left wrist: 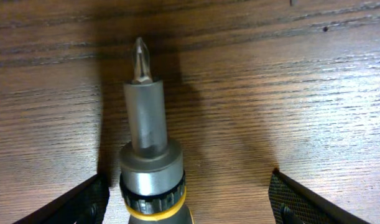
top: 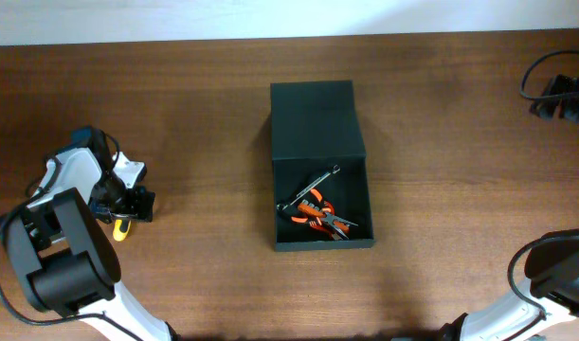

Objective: Pack container
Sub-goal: 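Lower the left gripper and grasp the yellow-black screwdriver handle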

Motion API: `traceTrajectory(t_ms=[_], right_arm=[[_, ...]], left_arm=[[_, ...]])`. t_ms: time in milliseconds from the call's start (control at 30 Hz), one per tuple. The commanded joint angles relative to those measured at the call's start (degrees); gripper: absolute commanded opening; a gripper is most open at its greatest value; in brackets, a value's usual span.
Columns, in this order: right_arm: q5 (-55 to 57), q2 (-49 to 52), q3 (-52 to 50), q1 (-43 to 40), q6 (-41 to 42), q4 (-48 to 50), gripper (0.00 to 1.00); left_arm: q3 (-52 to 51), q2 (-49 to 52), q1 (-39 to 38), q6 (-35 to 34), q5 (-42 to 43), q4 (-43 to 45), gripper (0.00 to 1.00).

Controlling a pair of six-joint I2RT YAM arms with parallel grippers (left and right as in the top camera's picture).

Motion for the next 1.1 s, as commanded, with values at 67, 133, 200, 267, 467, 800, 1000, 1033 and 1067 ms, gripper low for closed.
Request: traceTrajectory(t_ms=[67, 133, 200, 267, 467, 800, 1000, 1033, 1067], right_arm=[[-0.7, 0.1, -0.3, 0.0, 0.4, -0.2, 0.99], [-0.7, 0.1, -0.3, 0.0, 0.4, -0.4, 0.99], [-0.7, 0.1, -0.3, 0.0, 0.4, -0.4, 0.99], [-0.7, 0.1, -0.3, 0.0, 0.4, -0.4, 0.99], [-0.7, 0.1, -0.3, 0.0, 0.4, -0.4, 0.99], [-0.7, 0.1, -0.3, 0.0, 0.4, -0.4, 0.99], [-0.7, 0.1, -0.3, 0.0, 0.4, -0.5, 0.99], [-0.7, 0.1, -0.3, 0.0, 0.4, -0.5, 0.99], [-0.7, 0.1, -0.3, 0.0, 0.4, -0.5, 0.99]], left_arm=[[-2.1, 0.4, 0.2, 0.5, -2.3, 1.0, 0.86], [-2.2, 0.4, 0.2, 0.5, -2.4, 1.3, 0.87], [-2.2, 0.4, 0.5, 0.5, -2.7, 1.3, 0.87], [-2.2, 0.4, 0.6, 0.5, -2.9, 1.2, 0.87], [-2.2, 0.4, 1.2, 0.5, -3.5, 1.2, 0.78], [-2.2, 0.4, 1.6, 0.3, -3.4, 1.3, 0.65], [-2.2, 0.4, 1.6, 0.3, -3.2, 1.3, 0.47], [-2.2, 0.4, 1.6, 0.3, -3.2, 1.3, 0.44], [-2.2, 0.4, 1.6, 0.3, -3.2, 1.4, 0.42]])
